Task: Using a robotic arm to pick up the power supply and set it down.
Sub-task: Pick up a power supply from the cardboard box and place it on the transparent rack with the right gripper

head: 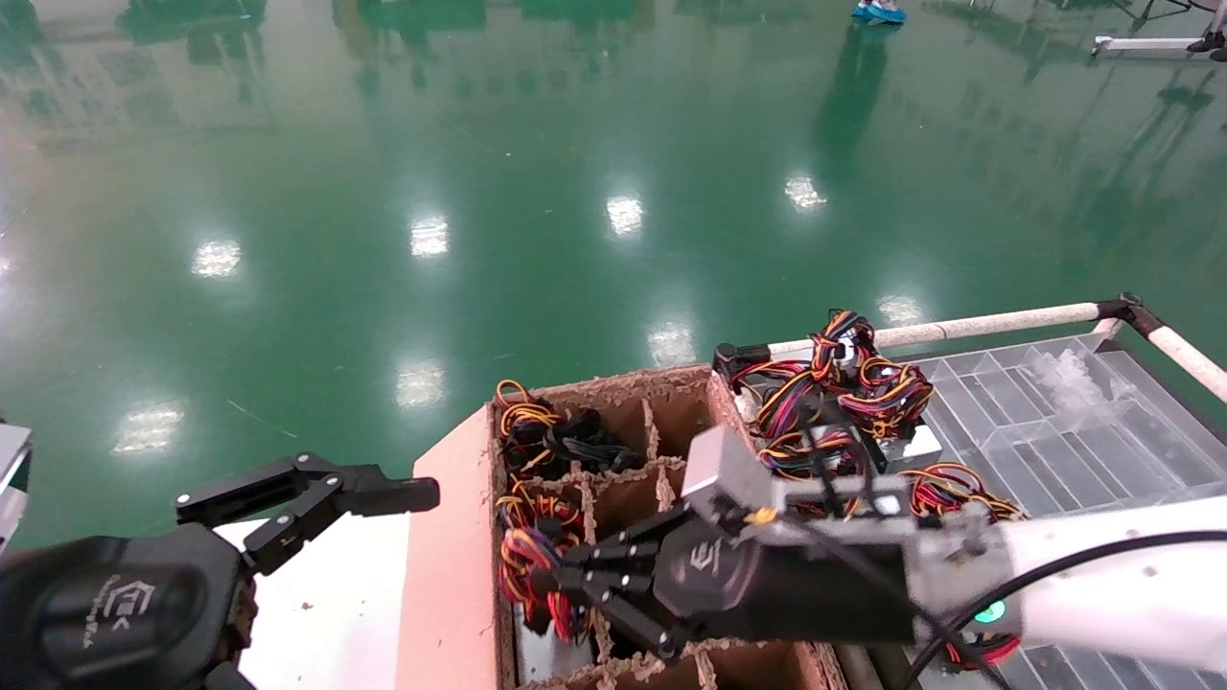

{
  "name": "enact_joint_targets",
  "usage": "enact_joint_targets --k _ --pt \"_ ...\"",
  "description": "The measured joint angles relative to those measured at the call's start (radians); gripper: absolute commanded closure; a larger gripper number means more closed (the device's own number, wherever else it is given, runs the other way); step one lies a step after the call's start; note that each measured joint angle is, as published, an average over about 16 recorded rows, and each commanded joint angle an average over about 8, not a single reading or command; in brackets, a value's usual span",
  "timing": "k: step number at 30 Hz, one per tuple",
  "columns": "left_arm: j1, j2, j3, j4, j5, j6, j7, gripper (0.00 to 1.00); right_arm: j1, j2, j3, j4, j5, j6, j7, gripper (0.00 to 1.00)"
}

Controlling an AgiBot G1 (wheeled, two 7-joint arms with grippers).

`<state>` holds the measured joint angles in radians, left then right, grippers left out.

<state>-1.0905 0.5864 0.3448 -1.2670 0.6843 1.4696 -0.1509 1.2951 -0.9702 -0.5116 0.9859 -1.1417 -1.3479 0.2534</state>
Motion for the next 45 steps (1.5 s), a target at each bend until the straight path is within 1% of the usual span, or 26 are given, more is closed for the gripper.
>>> enact_joint_targets --k 6,15,20,25,29,33,39,45 --pt "0.0 0.0 0.0 0.0 0.0 0.0 0.0 0.0 -0.005 0.055 0.056 0.092 0.07 0.021 0.047 1.0" --pt "0.0 0.0 0.0 0.0 0.0 0.0 0.0 0.0 -0.025 0.162 0.152 0.238 0.156 0.094 0.115 1.0" --pt "0.0 0.0 0.0 0.0 0.0 0.0 0.0 0.0 -0.024 0.242 0.205 0.284 0.184 0.12 0.138 1.0" --pt "0.0 0.0 0.0 0.0 0.0 0.0 0.0 0.0 -0.01 0.344 0.26 0.289 0.203 0.118 0.144 1.0" --pt "0.0 0.0 0.0 0.0 0.0 0.0 0.0 0.0 0.013 0.436 0.303 0.258 0.213 0.095 0.135 1.0" --pt "0.0 0.0 0.0 0.0 0.0 0.0 0.0 0.0 0.048 0.531 0.338 0.206 0.213 0.051 0.117 1.0" --pt "0.0 0.0 0.001 0.0 0.0 0.0 0.0 0.0 0.107 0.659 0.366 0.1 0.193 -0.042 0.081 1.0" --pt "0.0 0.0 0.001 0.0 0.0 0.0 0.0 0.0 0.148 0.754 0.36 0.0 0.155 -0.142 0.044 1.0"
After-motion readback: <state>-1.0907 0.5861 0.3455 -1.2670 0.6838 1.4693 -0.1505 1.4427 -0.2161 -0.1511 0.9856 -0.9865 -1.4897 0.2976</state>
